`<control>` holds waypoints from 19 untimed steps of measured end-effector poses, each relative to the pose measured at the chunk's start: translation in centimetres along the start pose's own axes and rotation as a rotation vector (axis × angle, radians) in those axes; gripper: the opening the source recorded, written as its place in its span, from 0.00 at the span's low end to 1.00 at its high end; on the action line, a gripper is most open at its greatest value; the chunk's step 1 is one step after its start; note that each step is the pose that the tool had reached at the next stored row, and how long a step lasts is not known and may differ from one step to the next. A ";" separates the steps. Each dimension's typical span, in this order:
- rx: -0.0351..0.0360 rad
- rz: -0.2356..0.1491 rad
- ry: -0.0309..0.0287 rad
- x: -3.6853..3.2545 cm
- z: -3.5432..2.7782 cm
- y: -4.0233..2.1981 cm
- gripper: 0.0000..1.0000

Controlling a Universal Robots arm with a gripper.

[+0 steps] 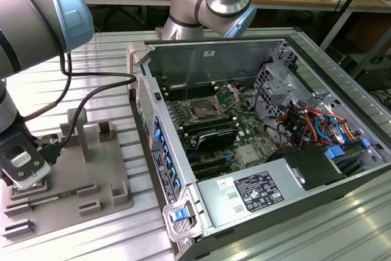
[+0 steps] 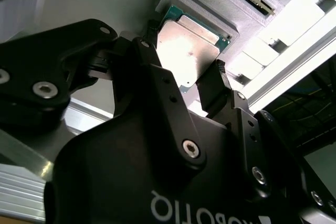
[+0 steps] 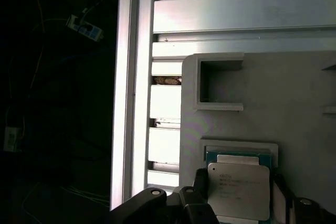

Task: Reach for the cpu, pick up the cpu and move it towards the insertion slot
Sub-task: 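Pick up the cpu and move it towards the insertion slot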

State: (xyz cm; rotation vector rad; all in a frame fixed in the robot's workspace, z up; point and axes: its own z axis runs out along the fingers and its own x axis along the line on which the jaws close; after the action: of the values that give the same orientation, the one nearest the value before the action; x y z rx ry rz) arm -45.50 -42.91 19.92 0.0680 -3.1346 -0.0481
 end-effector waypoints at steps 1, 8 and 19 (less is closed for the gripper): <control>-0.0001 0.000 -0.0001 0.00 -0.03 0.00 0.55; 0.0000 0.000 0.0000 0.00 -0.23 0.01 0.55; 0.0000 0.000 0.0000 0.00 -0.48 0.01 0.55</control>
State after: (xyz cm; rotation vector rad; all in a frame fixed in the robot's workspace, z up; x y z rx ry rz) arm -45.50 -42.91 20.41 0.0680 -3.1346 -0.0481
